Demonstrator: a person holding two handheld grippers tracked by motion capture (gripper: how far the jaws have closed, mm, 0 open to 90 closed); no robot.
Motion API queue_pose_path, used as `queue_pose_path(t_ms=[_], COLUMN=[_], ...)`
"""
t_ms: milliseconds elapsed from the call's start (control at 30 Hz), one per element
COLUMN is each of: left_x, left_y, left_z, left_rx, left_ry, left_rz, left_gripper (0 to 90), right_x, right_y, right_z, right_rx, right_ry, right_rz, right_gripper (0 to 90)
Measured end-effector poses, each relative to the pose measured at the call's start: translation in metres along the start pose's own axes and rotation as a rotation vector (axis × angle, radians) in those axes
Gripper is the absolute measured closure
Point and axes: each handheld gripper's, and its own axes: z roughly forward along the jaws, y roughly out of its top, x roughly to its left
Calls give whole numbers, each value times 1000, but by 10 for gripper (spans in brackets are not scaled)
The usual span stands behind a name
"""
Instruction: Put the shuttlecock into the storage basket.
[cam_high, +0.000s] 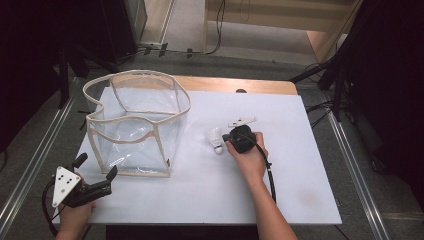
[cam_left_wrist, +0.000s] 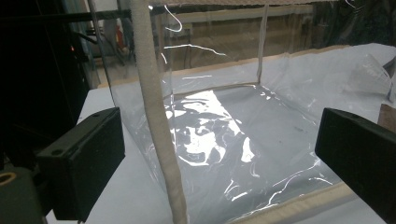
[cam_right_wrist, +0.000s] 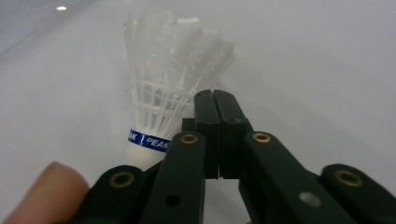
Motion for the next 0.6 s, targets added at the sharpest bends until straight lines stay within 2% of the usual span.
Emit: queue_pose_path(t_ms=[67, 133, 200, 233, 300, 333, 400, 467, 567, 600], left_x=[0, 0, 0, 0, 0, 0, -1, -1, -1, -1], left_y=[0, 0, 0, 0, 0, 0, 0, 0, 0, 0], left_z=[0, 0, 0, 0, 0, 0, 0, 0, 0, 0], left_rx=[2, 2, 2, 2, 3, 4, 4, 5, 5, 5], left_ry=[0, 0, 0, 0, 2, 2, 3, 2, 4, 3], left_rz=[5, 3, 3, 4, 6, 6, 7, 8, 8, 7], left_gripper=[23, 23, 23, 23, 23, 23, 23, 23, 23, 23], right_x=[0, -1, -1, -1, 1, 6, 8, 13, 16, 17], right_y=[0, 1, 1, 1, 1, 0, 0, 0, -2, -3], right_z=[-5, -12, -21, -25, -30, -32, -33, -32, -29, -27], right_rx=[-16, -44, -70, -86, -76, -61, -56, -26, -21, -15], right_ry=[5, -14, -9, 10, 37, 68, 61, 29, 69, 63], right_rz=[3, 7, 20, 17, 4, -8, -3, 4, -9, -10], right_gripper=[753, 600, 431, 348, 104, 0, 0, 0, 0, 0])
